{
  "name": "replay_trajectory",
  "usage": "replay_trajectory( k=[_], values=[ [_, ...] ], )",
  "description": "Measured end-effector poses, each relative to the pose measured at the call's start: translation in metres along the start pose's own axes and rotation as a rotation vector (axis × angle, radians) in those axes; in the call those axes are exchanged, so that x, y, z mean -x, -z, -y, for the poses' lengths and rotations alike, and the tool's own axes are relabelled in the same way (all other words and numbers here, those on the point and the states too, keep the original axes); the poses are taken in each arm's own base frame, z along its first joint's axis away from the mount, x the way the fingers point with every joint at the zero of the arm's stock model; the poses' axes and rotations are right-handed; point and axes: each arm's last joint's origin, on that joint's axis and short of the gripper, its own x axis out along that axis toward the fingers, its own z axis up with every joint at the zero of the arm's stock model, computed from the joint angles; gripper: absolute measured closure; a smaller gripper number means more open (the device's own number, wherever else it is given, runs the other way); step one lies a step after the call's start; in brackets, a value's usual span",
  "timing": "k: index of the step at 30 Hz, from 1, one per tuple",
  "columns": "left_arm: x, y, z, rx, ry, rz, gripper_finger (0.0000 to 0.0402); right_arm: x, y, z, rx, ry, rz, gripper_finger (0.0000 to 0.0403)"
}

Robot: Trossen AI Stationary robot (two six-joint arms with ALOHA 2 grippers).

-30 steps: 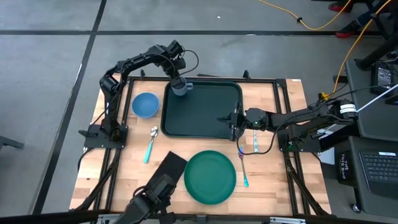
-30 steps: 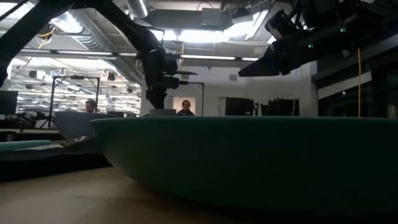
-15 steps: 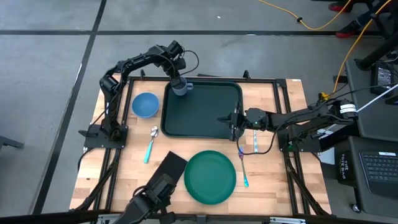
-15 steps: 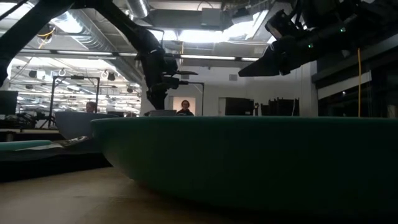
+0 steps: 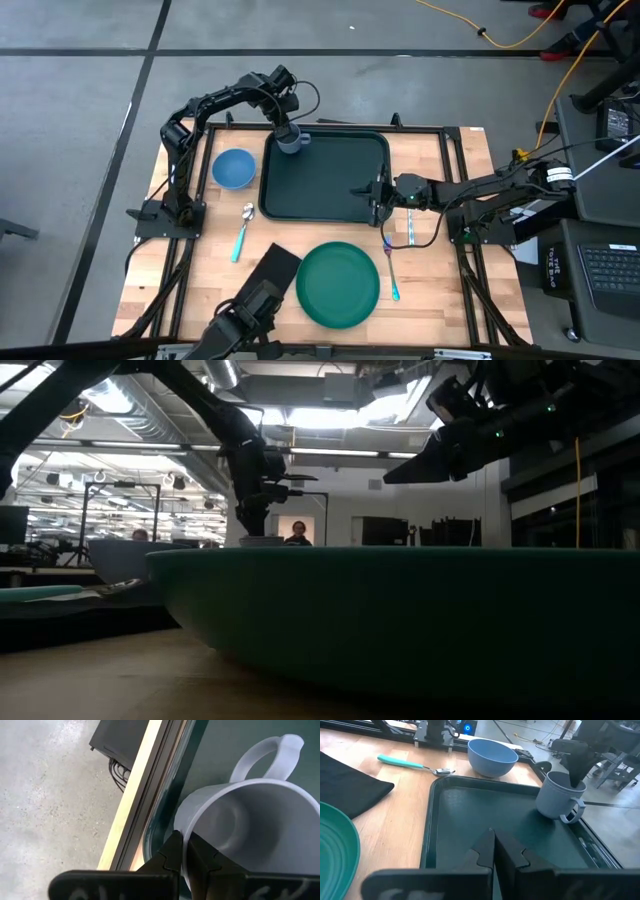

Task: Set up tray
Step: Put the blue mug on the black tray

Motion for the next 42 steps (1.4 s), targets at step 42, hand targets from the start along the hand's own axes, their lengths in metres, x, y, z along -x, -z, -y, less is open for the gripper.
replay_trajectory(
  k=[42],
  values=[
    [-0.015, 0.001, -0.002, 0.014, 0.005, -0.041, 0.0343, 0.0, 0.002, 0.0, 0.004, -0.004, -0.016, 0.0393]
  ],
)
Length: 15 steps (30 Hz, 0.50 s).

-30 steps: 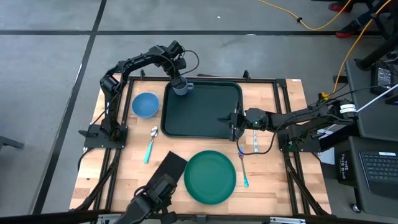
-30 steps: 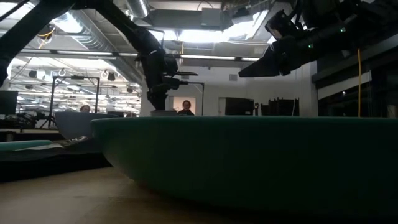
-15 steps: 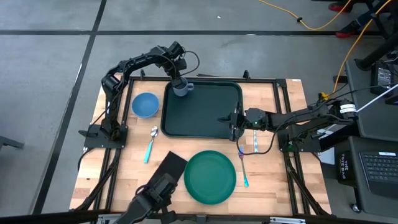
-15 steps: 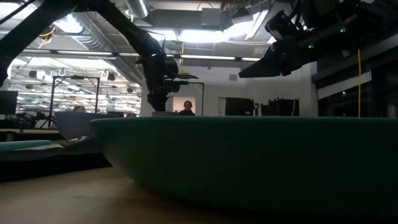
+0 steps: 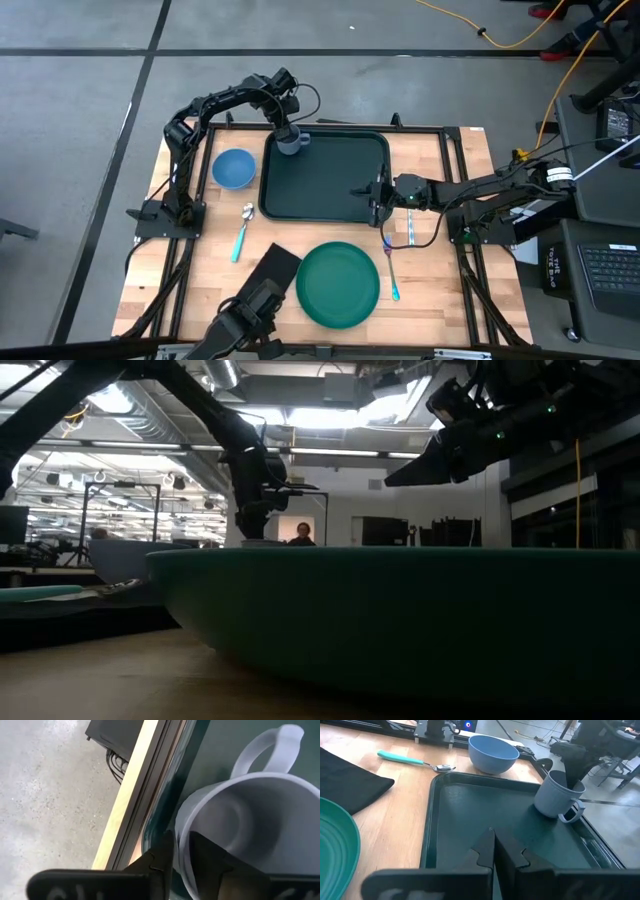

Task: Set up tray
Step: Put the blue mug on the black tray, then put the green plate on the black tray to the bottom of the blue mug

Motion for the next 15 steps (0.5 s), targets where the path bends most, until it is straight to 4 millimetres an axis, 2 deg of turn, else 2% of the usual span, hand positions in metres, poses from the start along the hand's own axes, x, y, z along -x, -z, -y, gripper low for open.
replay_trajectory(
  k=[7, 15],
  values=[
    [0.003, 0.0, 0.0, -0.002, -0.004, 0.006, 0.0313, 0.0, 0.001, 0.0, 0.002, -0.001, -0.007, 0.0393],
    [0.032, -0.001, 0.007, -0.008, -0.043, 0.055, 0.029, 0.0, 0.001, 0.0, 0.004, -0.001, -0.009, 0.0393]
  ],
)
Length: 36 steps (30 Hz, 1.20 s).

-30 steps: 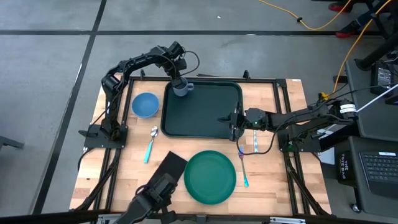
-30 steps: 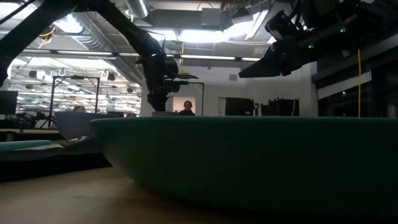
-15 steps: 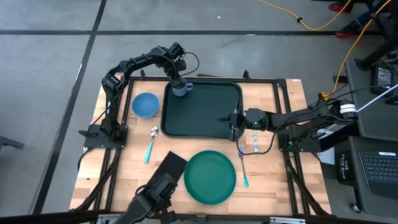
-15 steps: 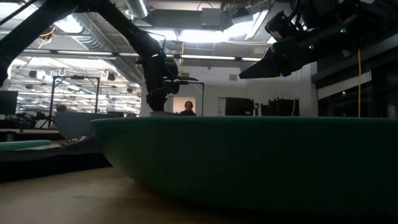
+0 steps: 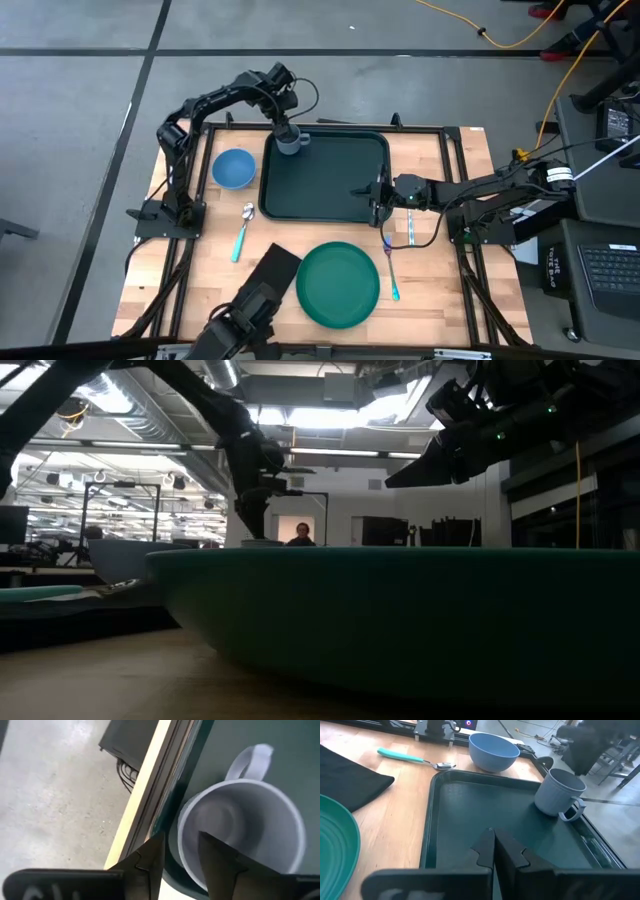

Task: Set up tray
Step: Put the green plate on the black tray to the bottom of the blue mug

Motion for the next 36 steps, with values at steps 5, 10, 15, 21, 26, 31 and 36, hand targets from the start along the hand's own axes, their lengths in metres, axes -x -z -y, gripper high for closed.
replay_trajectory(
  k=[5, 10, 15, 21, 26, 31, 36],
  values=[
    [0.024, -0.003, 0.011, -0.021, -0.015, 0.035, 0.0286, 0.0, 0.0, 0.0, 0.001, 0.0, -0.001, 0.0393],
    [0.052, -0.005, 0.027, -0.058, -0.03, 0.083, 0.0291, 0.0, 0.0, 0.0, 0.001, 0.0, -0.001, 0.0393],
    [0.085, -0.006, 0.045, -0.083, -0.052, 0.162, 0.0302, 0.0, 0.0, 0.0, 0.0, 0.0, -0.001, 0.0393],
    [0.12, 0.001, 0.064, -0.131, -0.077, 0.27, 0.0338, 0.0, -0.001, 0.0, -0.001, 0.001, 0.006, 0.0393],
    [0.126, 0.021, 0.076, -0.12, -0.073, 0.369, 0.0394, 0.001, -0.001, -0.003, 0.006, -0.011, 0.011, 0.0393],
    [0.114, 0.051, 0.089, -0.087, -0.056, 0.439, 0.0399, 0.001, -0.002, -0.005, 0.024, -0.015, 0.018, 0.0393],
    [0.103, 0.079, 0.108, -0.101, -0.062, 0.536, 0.0399, 0.001, -0.003, -0.004, 0.025, -0.013, 0.023, 0.0393]
  ],
)
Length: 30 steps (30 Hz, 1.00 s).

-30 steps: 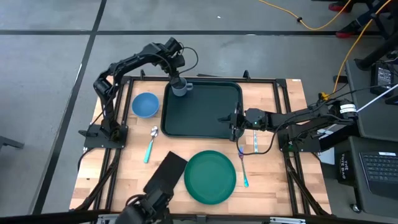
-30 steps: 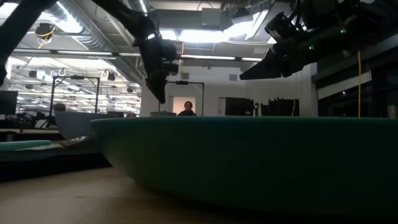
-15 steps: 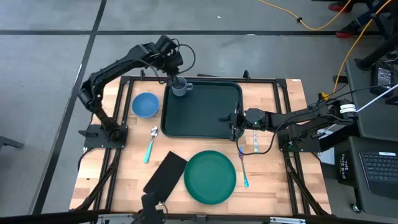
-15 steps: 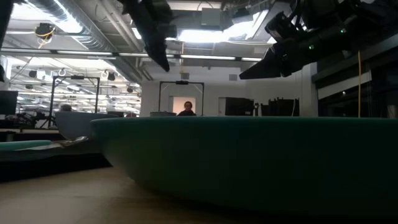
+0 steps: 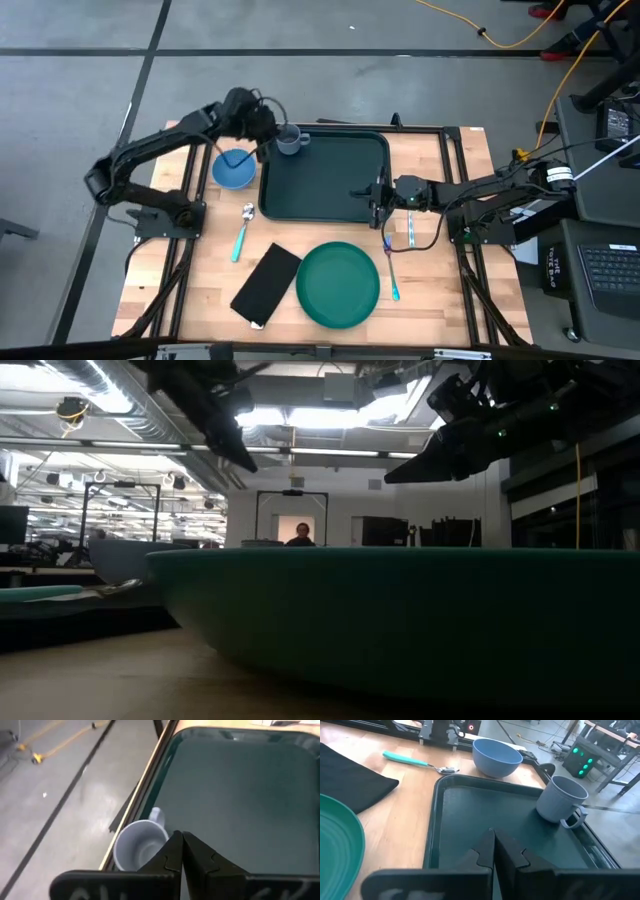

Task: Set up tray
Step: Put the green plate on the black tray to the bottom of the blue mug

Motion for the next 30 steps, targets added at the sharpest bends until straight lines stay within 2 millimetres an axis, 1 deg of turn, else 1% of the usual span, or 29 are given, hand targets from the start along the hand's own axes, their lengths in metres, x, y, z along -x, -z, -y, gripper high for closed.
replay_trajectory(
  k=[3, 7, 10, 17, 21, 23, 26, 30],
  values=[
    [0.004, 0.015, 0.013, 0.006, 0.003, 0.06, 0.04, 0.0, 0.0, 0.0, 0.0, 0.0, 0.0, 0.0393],
    [0.006, 0.031, 0.03, -0.029, 0.009, 0.166, 0.04, 0.0, 0.0, 0.0, 0.003, 0.0, 0.0, 0.0393],
    [0.003, 0.046, 0.041, -0.061, 0.028, 0.218, 0.0399, 0.0, 0.0, 0.0, 0.004, 0.0, 0.0, 0.0393],
    [-0.009, 0.076, 0.062, -0.056, 0.068, 0.291, 0.0399, 0.0, 0.0, 0.0, 0.005, 0.0, 0.0, 0.0393],
    [-0.014, 0.085, 0.073, -0.071, 0.105, 0.336, 0.04, 0.0, 0.0, 0.0, 0.006, 0.001, 0.0, 0.0393],
    [-0.015, 0.087, 0.078, -0.082, 0.156, 0.376, 0.0401, 0.0, 0.0, 0.0, 0.007, 0.001, -0.001, 0.0393],
    [-0.014, 0.085, 0.086, -0.095, 0.238, 0.413, 0.0399, 0.0, 0.0, 0.0, -0.003, 0.001, 0.0, 0.0393],
    [-0.013, 0.083, 0.097, -0.091, 0.279, 0.416, 0.04, 0.0, -0.002, 0.001, -0.019, 0.005, 0.017, 0.0393]
  ],
)
